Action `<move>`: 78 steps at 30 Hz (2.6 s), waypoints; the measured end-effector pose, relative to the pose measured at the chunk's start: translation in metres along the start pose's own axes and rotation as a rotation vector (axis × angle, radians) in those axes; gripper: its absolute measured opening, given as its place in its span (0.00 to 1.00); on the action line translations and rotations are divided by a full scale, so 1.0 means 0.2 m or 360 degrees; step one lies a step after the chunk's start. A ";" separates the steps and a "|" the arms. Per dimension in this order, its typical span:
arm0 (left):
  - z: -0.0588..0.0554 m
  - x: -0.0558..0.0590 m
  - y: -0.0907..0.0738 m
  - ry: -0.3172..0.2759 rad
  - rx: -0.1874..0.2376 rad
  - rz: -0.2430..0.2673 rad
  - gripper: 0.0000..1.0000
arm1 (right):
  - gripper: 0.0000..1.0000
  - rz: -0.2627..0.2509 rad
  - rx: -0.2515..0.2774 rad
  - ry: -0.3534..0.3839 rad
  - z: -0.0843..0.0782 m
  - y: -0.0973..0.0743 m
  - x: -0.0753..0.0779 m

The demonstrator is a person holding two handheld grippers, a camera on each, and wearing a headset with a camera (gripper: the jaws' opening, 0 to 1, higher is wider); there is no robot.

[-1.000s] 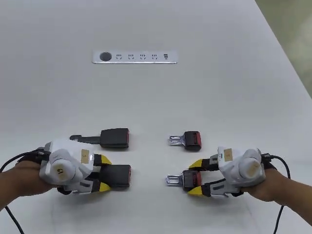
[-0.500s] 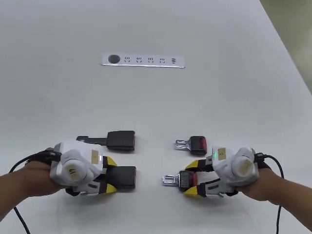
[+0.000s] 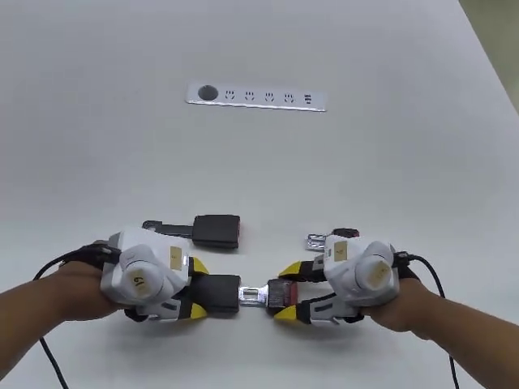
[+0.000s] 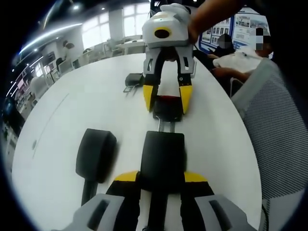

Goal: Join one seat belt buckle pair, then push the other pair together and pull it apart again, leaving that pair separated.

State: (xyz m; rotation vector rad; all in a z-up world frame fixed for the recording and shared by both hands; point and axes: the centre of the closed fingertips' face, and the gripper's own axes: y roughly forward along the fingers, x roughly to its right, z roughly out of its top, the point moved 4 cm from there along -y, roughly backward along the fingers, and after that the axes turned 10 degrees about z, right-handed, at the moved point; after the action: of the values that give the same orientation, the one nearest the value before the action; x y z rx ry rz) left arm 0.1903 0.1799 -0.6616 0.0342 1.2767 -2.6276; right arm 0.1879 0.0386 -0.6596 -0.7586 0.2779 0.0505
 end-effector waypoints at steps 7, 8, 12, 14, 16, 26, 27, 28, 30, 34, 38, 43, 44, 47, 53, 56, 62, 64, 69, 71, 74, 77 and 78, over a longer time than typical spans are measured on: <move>0.02 0.01 0.01 -0.0006 -0.0017 0.0001 0.32 | 0.33 0.0042 0.0003 -0.0012 0.02 0.04 0.00; 0.02 0.02 0.00 -0.0001 -0.0007 0.0004 0.32 | 0.33 0.0046 0.0009 -0.0012 0.02 0.04 0.00; 0.03 0.02 0.01 -0.0013 -0.0004 0.0013 0.32 | 0.33 0.0046 0.0003 -0.0010 0.02 0.05 0.00; 0.03 0.02 0.01 -0.0028 -0.0013 0.0018 0.32 | 0.33 0.0044 0.0019 0.0011 0.03 0.05 0.01; 0.05 0.02 0.02 -0.0023 0.0006 0.0009 0.32 | 0.33 0.0044 0.0076 0.0050 0.07 0.10 0.01; 0.05 0.03 0.04 -0.0027 -0.0015 0.0009 0.32 | 0.32 0.0061 -0.0010 -0.0017 0.05 0.10 0.01; 0.05 0.03 0.04 -0.0031 -0.0012 0.0013 0.32 | 0.32 0.0062 -0.0010 -0.0017 0.05 0.10 0.00; 0.05 0.03 0.04 -0.0036 -0.0014 0.0016 0.32 | 0.32 0.0066 -0.0008 -0.0023 0.05 0.10 0.00; 0.05 0.03 0.04 -0.0037 0.0000 0.0017 0.32 | 0.32 0.0065 0.0008 -0.0037 0.06 0.10 0.00; 0.04 0.03 0.04 -0.0033 0.0002 0.0018 0.32 | 0.32 0.0064 0.0012 -0.0059 0.07 0.10 -0.01; 0.04 0.03 0.03 -0.0030 0.0002 0.0020 0.32 | 0.32 0.0057 -0.0015 -0.0079 0.08 0.09 -0.01; 0.03 0.03 0.02 0.0002 0.0009 0.0013 0.32 | 0.32 0.0026 -0.0049 -0.0071 0.08 0.09 -0.02; 0.03 0.03 0.02 0.0006 0.0008 0.0004 0.32 | 0.32 0.0025 -0.0048 -0.0071 0.09 0.09 -0.02; 0.03 0.03 0.01 0.0041 0.0024 -0.0020 0.31 | 0.32 0.0041 -0.0045 -0.0087 0.08 0.09 -0.02; 0.03 0.02 0.00 0.0049 0.0038 -0.0024 0.31 | 0.32 0.0063 0.0010 -0.0068 0.08 0.08 -0.02; 0.02 0.02 0.00 0.0037 0.0039 -0.0026 0.31 | 0.32 0.0072 0.0033 -0.0063 0.06 0.08 0.00; 0.03 0.02 0.00 0.0040 0.0025 -0.0037 0.31 | 0.32 0.0051 -0.0002 -0.0137 0.07 0.10 -0.03; 0.02 0.01 -0.01 0.0026 0.0032 -0.0041 0.31 | 0.32 0.0052 0.0003 -0.0138 0.08 0.10 -0.03; 0.02 0.01 -0.01 0.0022 0.0047 -0.0054 0.31 | 0.31 0.0060 0.0044 -0.0126 0.08 0.09 -0.03; 0.02 0.01 -0.01 0.0010 0.0050 -0.0057 0.31 | 0.32 0.0055 0.0063 -0.0118 0.08 0.09 -0.03; 0.01 0.01 -0.01 -0.0010 0.0069 -0.0050 0.31 | 0.32 0.0051 0.0089 -0.0103 0.09 0.09 -0.04; 0.01 0.01 -0.01 -0.0019 0.0074 -0.0059 0.31 | 0.32 0.0048 0.0107 -0.0093 0.09 0.08 -0.04; 0.02 0.01 -0.01 -0.0011 0.0073 -0.0060 0.31 | 0.32 0.0046 0.0105 -0.0101 0.10 0.08 -0.04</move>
State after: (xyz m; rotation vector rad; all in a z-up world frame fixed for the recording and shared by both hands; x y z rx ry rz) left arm 0.1885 0.1788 -0.6579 0.0083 1.2269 -2.6862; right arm 0.1819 0.0644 -0.6555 -0.6860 0.2292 0.0919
